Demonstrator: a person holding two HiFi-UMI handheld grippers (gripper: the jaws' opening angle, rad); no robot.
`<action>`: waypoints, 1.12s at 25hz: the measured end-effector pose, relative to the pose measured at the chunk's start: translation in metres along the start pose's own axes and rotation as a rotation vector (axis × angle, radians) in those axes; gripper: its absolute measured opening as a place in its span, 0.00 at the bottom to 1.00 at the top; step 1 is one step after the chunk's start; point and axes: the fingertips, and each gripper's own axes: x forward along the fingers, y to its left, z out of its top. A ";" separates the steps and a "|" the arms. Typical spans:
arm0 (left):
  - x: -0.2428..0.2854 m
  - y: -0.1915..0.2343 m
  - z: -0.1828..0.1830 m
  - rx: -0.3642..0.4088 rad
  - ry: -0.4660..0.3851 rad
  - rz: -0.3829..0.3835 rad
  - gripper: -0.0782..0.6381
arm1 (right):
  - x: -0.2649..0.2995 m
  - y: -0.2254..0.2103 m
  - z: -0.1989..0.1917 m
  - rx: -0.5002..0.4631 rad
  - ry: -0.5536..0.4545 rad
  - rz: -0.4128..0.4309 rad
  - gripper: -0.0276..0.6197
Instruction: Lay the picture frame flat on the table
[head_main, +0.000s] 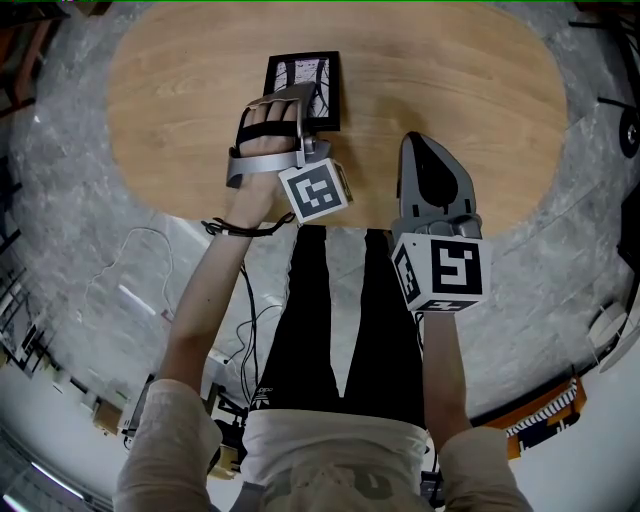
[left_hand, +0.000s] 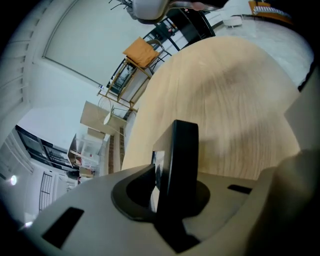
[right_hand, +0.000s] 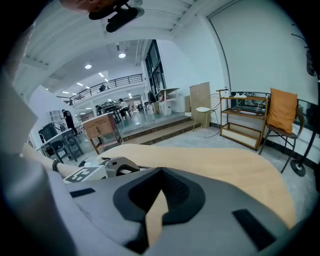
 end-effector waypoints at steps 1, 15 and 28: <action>0.001 -0.004 0.000 -0.014 0.003 -0.034 0.14 | 0.000 -0.001 -0.001 0.008 0.002 0.000 0.05; -0.003 -0.051 0.001 -0.045 -0.011 -0.405 0.51 | -0.001 0.013 -0.022 0.083 0.075 0.109 0.05; -0.011 -0.074 -0.003 -0.094 -0.043 -0.580 0.61 | 0.001 0.035 -0.029 0.073 0.086 0.220 0.05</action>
